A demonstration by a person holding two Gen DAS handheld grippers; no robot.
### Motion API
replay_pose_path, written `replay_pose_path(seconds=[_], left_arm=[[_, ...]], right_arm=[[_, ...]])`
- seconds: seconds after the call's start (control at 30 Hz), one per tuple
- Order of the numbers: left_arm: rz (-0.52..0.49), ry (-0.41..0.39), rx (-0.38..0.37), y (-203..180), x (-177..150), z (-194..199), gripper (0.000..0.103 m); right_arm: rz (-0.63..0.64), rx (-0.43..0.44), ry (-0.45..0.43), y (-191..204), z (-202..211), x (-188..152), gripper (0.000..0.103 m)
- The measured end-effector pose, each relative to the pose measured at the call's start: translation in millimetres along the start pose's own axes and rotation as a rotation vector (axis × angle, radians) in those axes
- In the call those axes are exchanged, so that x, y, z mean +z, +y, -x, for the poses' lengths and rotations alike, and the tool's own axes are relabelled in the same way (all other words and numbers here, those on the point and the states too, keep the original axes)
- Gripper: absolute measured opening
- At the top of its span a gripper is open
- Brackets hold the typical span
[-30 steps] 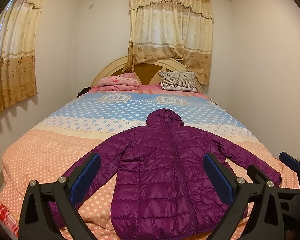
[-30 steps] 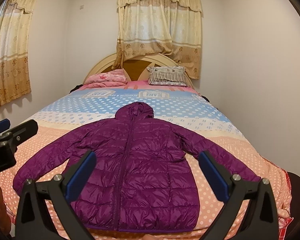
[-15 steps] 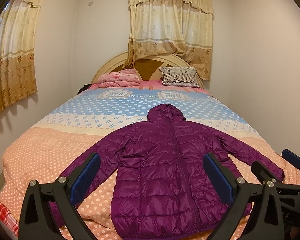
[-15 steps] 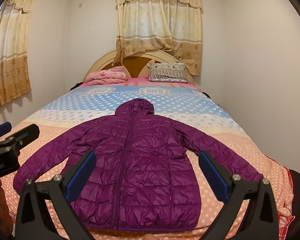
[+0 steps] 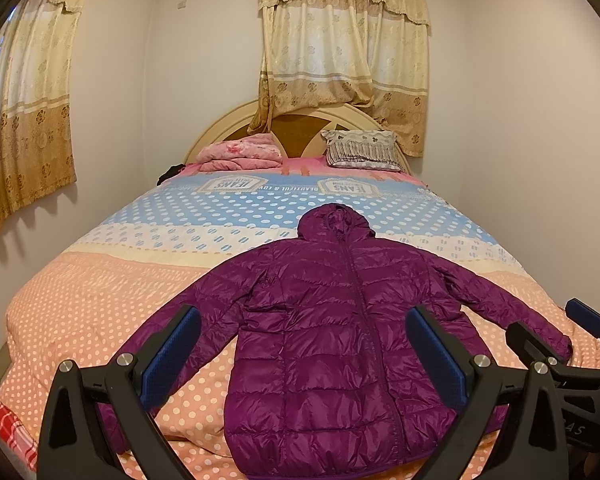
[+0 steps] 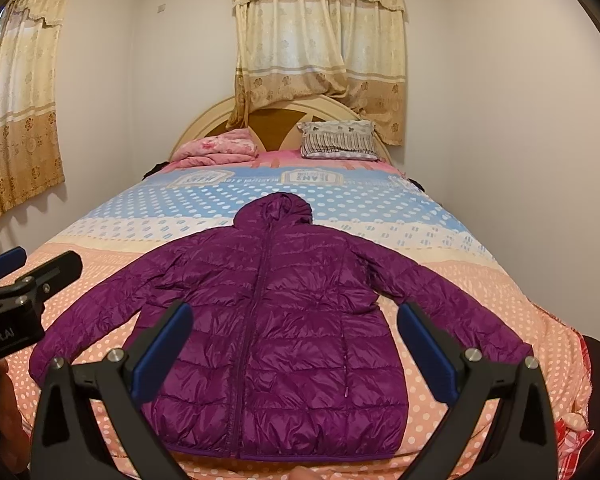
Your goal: Fold large clothes
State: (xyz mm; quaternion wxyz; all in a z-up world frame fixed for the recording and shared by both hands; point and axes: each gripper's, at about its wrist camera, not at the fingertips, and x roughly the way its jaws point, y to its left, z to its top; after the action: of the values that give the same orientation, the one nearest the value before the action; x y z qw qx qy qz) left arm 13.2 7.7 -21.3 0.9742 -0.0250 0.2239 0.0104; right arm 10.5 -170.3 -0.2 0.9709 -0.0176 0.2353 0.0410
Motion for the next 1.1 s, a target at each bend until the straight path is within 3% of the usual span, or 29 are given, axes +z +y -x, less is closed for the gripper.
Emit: replay_pose_path(seconds=[0.43, 0.63, 1.1], left_arm=[[-0.012, 0.024, 0.013, -0.4, -5.9, -12.4, 0.102], [-0.029, 0.060, 0.021, -1.6, -13.0, -34.3, 0.102], [-0.098, 0.186, 0.014, -25.8, -23.8, -142.9, 0.102]], right_arm=[[-0.031, 0.007, 0.028, -13.3, -11.4, -4.7, 0.103], [-0.055, -0.013, 0.075, -28.3, -38.6, -12.8, 0.103], [-0.257, -0.183, 0.261, -139.2, -126.4, -45.8, 0.103]])
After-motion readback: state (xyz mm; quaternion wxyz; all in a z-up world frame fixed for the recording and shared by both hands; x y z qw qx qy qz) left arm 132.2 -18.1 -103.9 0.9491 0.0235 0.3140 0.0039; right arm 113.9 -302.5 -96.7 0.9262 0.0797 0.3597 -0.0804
